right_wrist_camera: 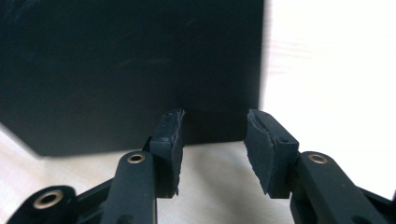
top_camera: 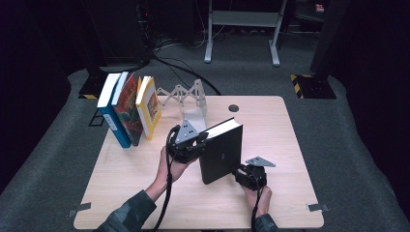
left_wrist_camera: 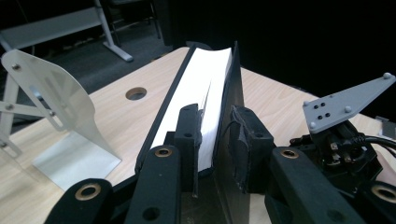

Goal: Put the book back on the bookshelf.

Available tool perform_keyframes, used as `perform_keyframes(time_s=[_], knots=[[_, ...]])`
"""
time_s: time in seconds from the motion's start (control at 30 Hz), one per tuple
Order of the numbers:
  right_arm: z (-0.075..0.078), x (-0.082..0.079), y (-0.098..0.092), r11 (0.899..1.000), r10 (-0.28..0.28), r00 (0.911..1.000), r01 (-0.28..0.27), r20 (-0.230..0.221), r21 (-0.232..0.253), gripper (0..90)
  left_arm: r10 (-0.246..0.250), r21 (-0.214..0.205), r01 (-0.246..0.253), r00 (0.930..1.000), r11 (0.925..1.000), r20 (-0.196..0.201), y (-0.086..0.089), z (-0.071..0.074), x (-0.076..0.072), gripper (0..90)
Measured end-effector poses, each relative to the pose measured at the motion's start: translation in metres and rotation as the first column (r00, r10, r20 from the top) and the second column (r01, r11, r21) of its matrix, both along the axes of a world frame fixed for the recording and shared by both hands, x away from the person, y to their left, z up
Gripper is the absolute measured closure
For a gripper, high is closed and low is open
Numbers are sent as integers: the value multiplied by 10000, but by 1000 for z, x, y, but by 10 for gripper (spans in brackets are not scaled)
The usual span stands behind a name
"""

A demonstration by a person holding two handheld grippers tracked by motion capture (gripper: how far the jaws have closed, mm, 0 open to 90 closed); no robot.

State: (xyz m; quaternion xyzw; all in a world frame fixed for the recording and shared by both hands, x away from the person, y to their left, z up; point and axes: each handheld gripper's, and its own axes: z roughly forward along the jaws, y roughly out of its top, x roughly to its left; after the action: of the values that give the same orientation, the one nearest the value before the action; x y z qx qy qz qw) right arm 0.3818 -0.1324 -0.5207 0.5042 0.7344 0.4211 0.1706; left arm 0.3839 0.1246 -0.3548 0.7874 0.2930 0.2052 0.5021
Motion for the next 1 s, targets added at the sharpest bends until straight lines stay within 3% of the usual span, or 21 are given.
perform_keyframes(time_s=[0.03, 0.07, 0.1, 0.13, 0.27, 0.33, 0.57, 0.7, 0.87, 0.97, 1.0], knots=[[3, -1, 2, 9992, 402, 9991, -401, -127, 64, 488, 23, -90, -23, 10000, 10000, 6, 1, 0, 1, 727], [3, -1, 2, 9992, 402, 9991, -401, -127, 64, 488, -44, -151, 43, 10000, 9999, -52, 1, -1, 1, 727], [8, -2, 0, 9986, 508, 9987, -508, 2, 146, 483, -2, -123, 3, 10000, 9999, 14, 1, -1, 0, 727], [16, -3, -5, 9961, 595, 9980, -607, 212, 636, 473, -130, -76, 130, 9999, 9999, 38, 0, -1, -1, 727], [46, 0, -19, 9888, 783, 9933, -882, 850, 1200, 396, -210, -105, 210, 9998, 9997, 4, -1, 0, -5, 726], [56, 5, -22, 9867, 893, 9900, -1029, 1090, 1257, 358, -338, 53, 339, 9994, 9994, -13, -1, 1, -6, 720], [55, 12, -24, 9771, 1481, 9831, -1623, 1080, 1379, 356, -519, -78, 518, 9986, 9986, -50, -3, 1, -12, 682], [53, 10, -21, 9785, 1539, 9819, -1670, 1108, 1209, 368, -652, 96, 652, 9979, 9978, -2, -4, 2, -15, 627], [52, 12, -19, 9804, 1532, 9823, -1648, 1079, 1081, 370, -883, 0, 883, 9960, 9961, -134, -3, 3, -14, 566], [51, 11, -19, 9798, 1538, 9821, -1658, 1083, 1120, 371, -819, -253, 826, 9963, 9963, 255, 1, 7, -15, 524], [51, 11, -19, 9803, 1528, 9825, -1644, 1068, 1092, 370, -632, -180, 641, 9970, 9978, 443, 4, 9, -15, 465]])
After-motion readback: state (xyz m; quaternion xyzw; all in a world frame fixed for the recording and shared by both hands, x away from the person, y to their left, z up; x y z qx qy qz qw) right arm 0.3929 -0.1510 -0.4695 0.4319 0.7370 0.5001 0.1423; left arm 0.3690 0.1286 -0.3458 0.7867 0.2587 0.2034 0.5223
